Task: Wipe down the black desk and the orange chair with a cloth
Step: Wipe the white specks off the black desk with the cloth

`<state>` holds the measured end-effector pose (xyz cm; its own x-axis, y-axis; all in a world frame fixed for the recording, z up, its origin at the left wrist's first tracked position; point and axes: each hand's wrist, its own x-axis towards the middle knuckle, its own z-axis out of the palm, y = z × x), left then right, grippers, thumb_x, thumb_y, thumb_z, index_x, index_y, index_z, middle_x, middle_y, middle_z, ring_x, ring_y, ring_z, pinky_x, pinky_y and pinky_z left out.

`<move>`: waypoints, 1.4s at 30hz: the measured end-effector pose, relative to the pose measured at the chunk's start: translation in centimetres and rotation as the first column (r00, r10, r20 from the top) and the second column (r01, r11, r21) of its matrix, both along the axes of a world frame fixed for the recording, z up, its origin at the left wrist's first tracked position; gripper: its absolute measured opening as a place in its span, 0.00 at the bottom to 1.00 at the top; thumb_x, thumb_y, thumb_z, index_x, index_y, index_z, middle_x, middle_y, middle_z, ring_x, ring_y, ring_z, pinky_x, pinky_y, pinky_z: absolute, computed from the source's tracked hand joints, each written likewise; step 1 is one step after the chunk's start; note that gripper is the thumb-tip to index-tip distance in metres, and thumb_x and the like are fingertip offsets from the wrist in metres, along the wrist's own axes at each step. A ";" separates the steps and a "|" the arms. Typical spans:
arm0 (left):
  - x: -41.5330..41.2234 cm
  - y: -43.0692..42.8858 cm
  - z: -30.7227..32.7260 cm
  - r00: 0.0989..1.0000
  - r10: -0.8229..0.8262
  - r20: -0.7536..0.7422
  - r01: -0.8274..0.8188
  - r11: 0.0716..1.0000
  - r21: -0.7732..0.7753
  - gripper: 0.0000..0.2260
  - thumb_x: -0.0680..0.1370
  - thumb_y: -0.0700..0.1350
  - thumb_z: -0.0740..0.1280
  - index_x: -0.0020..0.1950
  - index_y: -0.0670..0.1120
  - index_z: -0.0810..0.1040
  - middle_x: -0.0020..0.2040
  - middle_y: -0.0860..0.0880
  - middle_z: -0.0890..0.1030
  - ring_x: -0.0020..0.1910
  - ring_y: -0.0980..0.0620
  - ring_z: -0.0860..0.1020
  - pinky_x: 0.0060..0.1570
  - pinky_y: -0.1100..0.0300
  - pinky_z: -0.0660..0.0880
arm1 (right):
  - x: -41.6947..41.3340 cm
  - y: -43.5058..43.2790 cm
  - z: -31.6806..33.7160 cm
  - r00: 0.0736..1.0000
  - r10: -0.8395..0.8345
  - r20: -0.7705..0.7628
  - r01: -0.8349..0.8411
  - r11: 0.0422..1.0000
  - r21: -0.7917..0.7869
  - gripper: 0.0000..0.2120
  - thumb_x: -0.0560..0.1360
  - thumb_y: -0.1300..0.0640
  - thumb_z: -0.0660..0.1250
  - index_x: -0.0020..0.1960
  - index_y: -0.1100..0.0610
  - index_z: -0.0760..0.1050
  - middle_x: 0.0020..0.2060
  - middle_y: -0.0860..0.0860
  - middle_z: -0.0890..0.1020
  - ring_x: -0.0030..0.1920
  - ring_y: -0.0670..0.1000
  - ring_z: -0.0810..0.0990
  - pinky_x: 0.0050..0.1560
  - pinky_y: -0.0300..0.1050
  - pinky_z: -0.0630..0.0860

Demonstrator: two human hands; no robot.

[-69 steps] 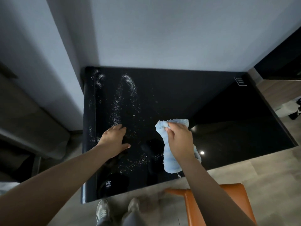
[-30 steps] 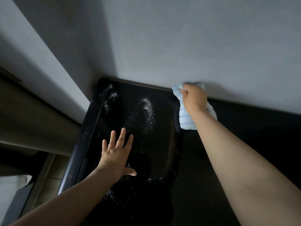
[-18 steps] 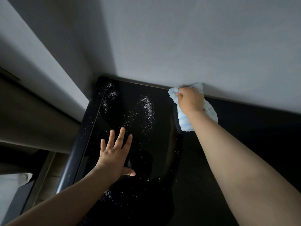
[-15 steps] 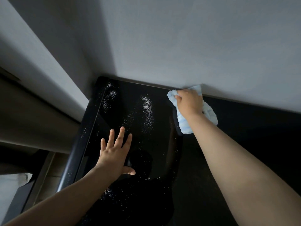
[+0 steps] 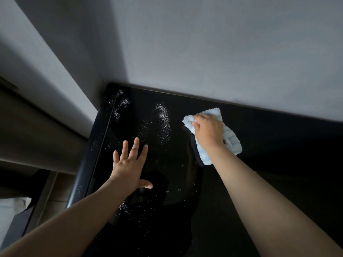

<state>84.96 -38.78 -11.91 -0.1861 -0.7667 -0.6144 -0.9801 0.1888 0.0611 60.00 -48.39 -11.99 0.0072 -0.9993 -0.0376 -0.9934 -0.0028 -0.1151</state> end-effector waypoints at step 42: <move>0.9 3.7 2.0 0.992 -0.094 -0.089 0.091 0.995 -0.038 0.54 0.68 0.67 0.70 0.78 0.47 0.38 0.79 0.46 0.37 0.77 0.40 0.39 0.74 0.39 0.47 | 3.4 19.5 0.5 0.990 -0.138 0.017 0.137 0.987 0.084 0.15 0.80 0.52 0.57 0.64 0.48 0.74 0.60 0.43 0.77 0.61 0.49 0.72 0.56 0.48 0.66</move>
